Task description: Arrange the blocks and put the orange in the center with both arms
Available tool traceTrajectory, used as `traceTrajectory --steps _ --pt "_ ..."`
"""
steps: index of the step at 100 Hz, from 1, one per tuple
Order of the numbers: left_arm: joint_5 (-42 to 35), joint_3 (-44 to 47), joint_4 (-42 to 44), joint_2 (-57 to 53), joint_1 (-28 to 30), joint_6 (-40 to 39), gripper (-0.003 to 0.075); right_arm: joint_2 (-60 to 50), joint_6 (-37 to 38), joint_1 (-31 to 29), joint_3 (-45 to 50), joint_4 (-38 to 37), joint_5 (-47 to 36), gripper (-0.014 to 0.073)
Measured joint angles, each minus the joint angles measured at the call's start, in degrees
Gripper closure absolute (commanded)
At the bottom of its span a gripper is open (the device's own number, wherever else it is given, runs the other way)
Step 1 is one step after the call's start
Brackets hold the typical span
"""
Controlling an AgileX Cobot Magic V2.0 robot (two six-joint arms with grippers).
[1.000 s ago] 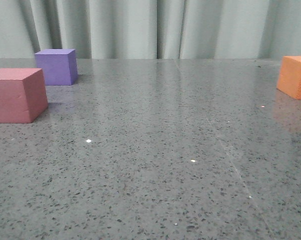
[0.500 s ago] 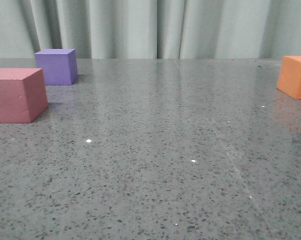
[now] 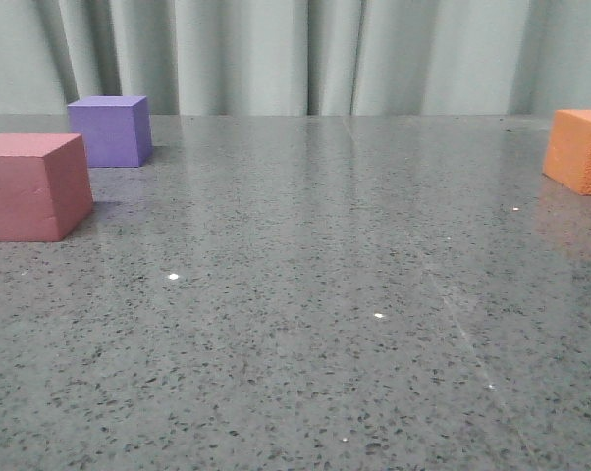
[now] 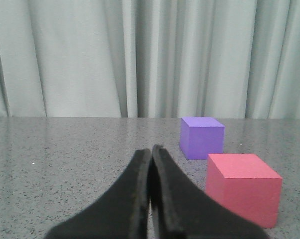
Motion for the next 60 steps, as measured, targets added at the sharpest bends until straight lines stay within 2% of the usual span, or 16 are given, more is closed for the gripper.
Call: traceTrajectory --steps 12,22,60 --pt "0.0 0.0 0.0 0.0 0.0 0.0 0.0733 8.63 -2.69 0.0 -8.63 0.0 7.86 0.0661" --pt "0.0 0.0 0.0 0.0 0.0 0.0 0.0733 14.88 -3.38 0.0 -13.53 0.0 10.92 0.0661" --pt "0.0 0.0 0.0 0.0 0.0 0.0 0.0733 28.05 -3.72 0.0 -16.27 0.0 8.03 0.0661"
